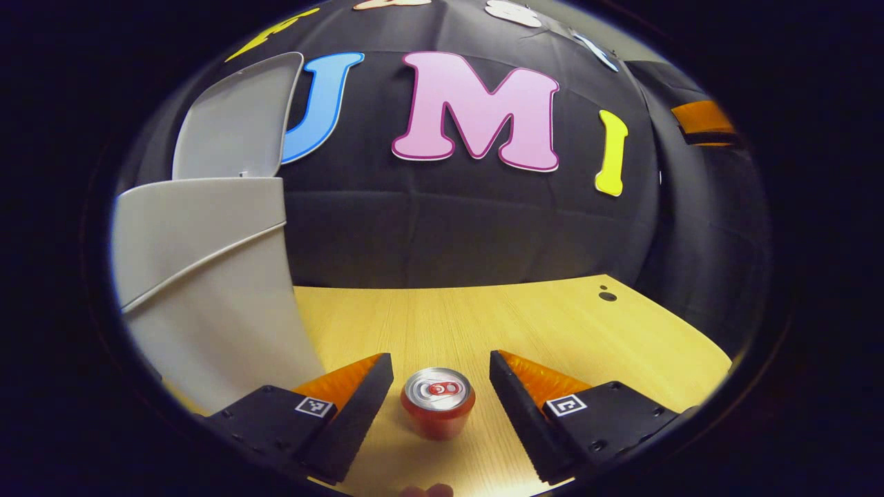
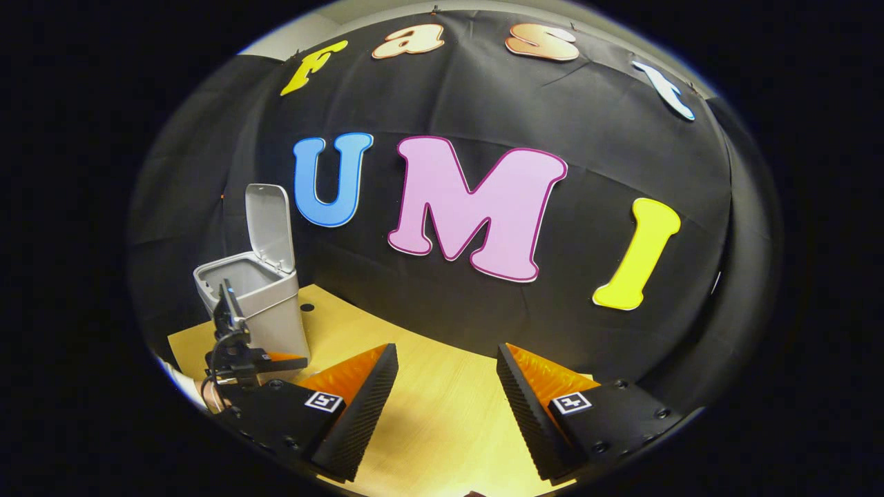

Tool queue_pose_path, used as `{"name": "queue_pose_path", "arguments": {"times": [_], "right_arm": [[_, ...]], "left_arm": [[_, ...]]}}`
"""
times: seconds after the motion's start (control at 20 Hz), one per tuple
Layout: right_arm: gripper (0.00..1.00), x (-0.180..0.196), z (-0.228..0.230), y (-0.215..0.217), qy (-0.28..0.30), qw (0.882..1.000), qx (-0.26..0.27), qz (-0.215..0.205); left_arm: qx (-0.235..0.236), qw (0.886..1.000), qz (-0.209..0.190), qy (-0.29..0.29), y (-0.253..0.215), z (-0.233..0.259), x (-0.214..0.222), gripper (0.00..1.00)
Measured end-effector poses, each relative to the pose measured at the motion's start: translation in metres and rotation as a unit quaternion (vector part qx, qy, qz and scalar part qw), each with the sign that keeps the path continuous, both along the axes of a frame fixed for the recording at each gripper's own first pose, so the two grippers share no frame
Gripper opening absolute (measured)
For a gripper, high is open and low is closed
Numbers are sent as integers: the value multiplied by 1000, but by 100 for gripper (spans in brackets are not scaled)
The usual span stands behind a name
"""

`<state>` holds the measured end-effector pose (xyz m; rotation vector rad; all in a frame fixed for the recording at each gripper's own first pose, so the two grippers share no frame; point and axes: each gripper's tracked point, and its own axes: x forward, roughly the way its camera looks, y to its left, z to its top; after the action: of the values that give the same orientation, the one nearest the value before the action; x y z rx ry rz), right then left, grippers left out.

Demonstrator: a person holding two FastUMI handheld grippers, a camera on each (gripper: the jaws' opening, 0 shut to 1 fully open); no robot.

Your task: Press the lid of the desktop garbage bin to open it, pick up the crumpled paper on the desktop and throw it into the bin, then pick up the pop can on the desktop and drop it into the bin, and finally close the garbage bin lid.

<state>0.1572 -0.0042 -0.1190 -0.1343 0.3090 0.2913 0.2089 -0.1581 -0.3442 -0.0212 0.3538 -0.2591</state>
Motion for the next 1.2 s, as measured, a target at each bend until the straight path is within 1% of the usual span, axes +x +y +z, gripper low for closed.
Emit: {"name": "queue_pose_path", "arguments": {"times": [0.2,0.4,0.45,0.55,0.7,0.8,1.0,1.15,1.2], "right_arm": [[94,-2,-9,5,8,1000,-8,3],[94,-5,-21,2,24,1000,-9,0],[94,-5,-22,1,26,1000,-8,-3],[94,-6,-23,-3,28,1000,-6,-7],[94,-6,-22,-7,30,999,3,-13],[94,-7,-19,-6,30,999,15,-18],[94,-13,-16,3,28,999,40,-24],[93,-20,-12,11,25,999,43,-17],[93,-23,-11,13,22,999,42,-13]], "left_arm": [[2,999,-1,39,-6,-31,11,96],[19,993,-11,120,-4,-81,0,96],[26,991,-6,134,-1,-85,-5,94],[22,991,-4,130,-5,-75,-3,90],[21,995,1,98,-5,-41,-1,87],[11,997,-3,74,-1,-11,-5,87],[-5,1000,2,5,7,73,-10,86],[-16,998,7,-64,18,144,-6,85],[-16,997,12,-77,22,161,-8,85]]}}
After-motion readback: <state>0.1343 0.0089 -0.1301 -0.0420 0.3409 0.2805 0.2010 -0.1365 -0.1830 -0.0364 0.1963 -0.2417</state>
